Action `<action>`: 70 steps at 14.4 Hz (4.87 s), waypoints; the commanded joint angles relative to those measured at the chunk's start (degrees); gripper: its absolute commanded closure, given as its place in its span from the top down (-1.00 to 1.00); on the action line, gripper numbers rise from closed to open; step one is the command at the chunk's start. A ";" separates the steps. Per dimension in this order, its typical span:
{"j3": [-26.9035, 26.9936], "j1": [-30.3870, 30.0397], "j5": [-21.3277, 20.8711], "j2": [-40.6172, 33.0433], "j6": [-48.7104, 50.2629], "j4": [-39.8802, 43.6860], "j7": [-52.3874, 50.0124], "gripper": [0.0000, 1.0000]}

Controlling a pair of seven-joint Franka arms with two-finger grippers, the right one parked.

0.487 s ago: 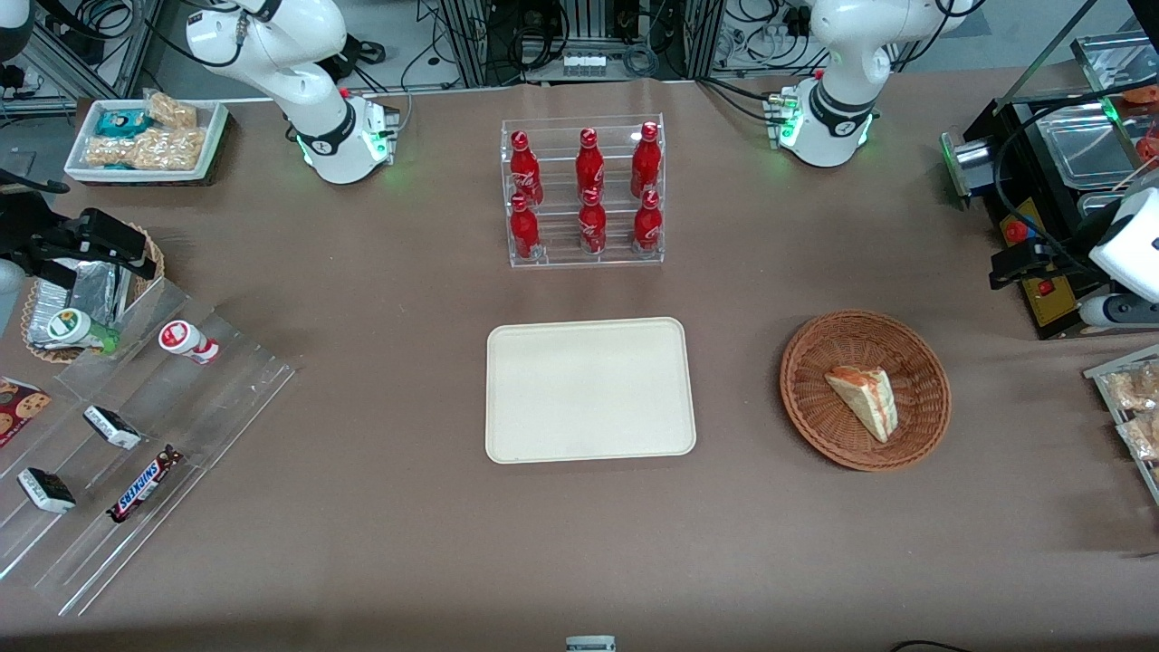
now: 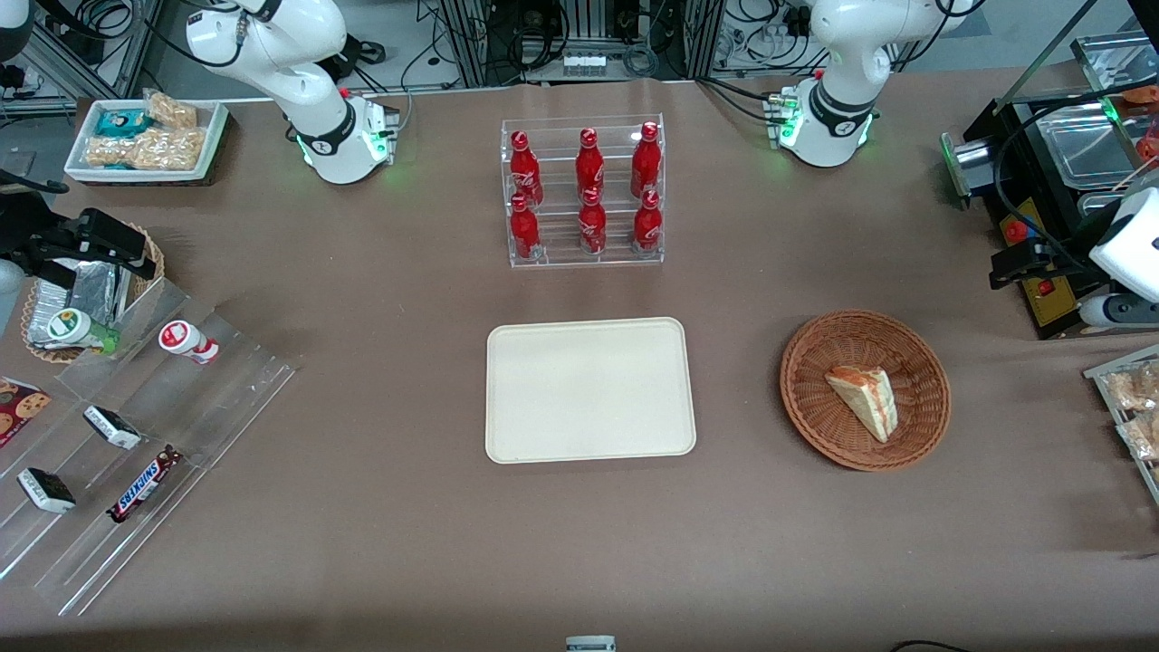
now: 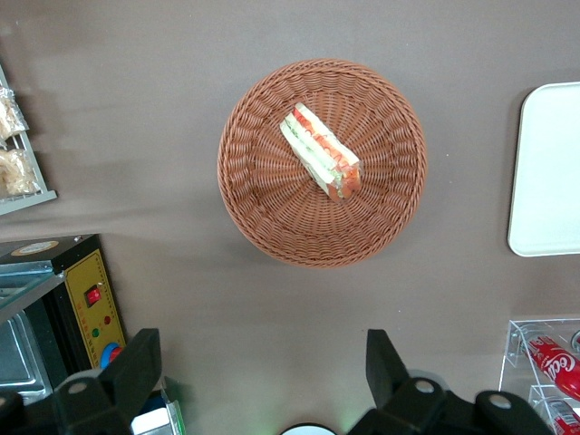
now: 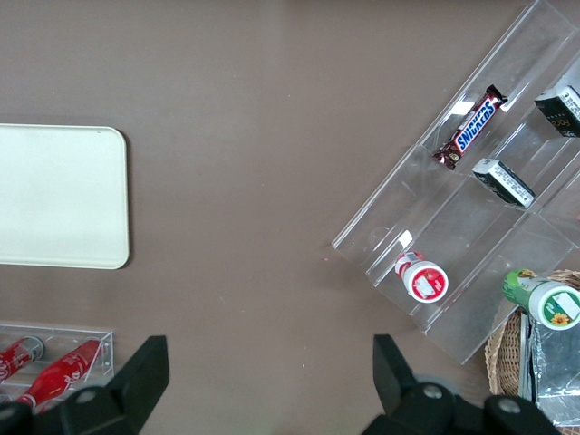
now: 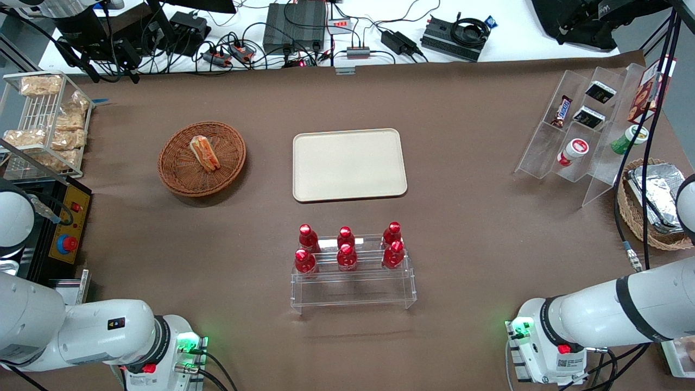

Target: Place sandwich from basket to tray

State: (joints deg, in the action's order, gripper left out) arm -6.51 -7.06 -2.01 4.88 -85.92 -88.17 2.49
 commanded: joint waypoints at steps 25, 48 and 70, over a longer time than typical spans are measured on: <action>-3.77 1.43 -0.28 11.19 -57.33 -35.50 -46.69 1.00; -3.94 32.61 -2.91 24.73 -45.03 -8.71 -47.40 -0.93; -3.42 40.72 -2.91 30.47 -52.68 -3.06 -54.08 1.00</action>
State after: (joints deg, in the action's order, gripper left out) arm -10.73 33.28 -3.75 37.18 -138.82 -92.05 -50.24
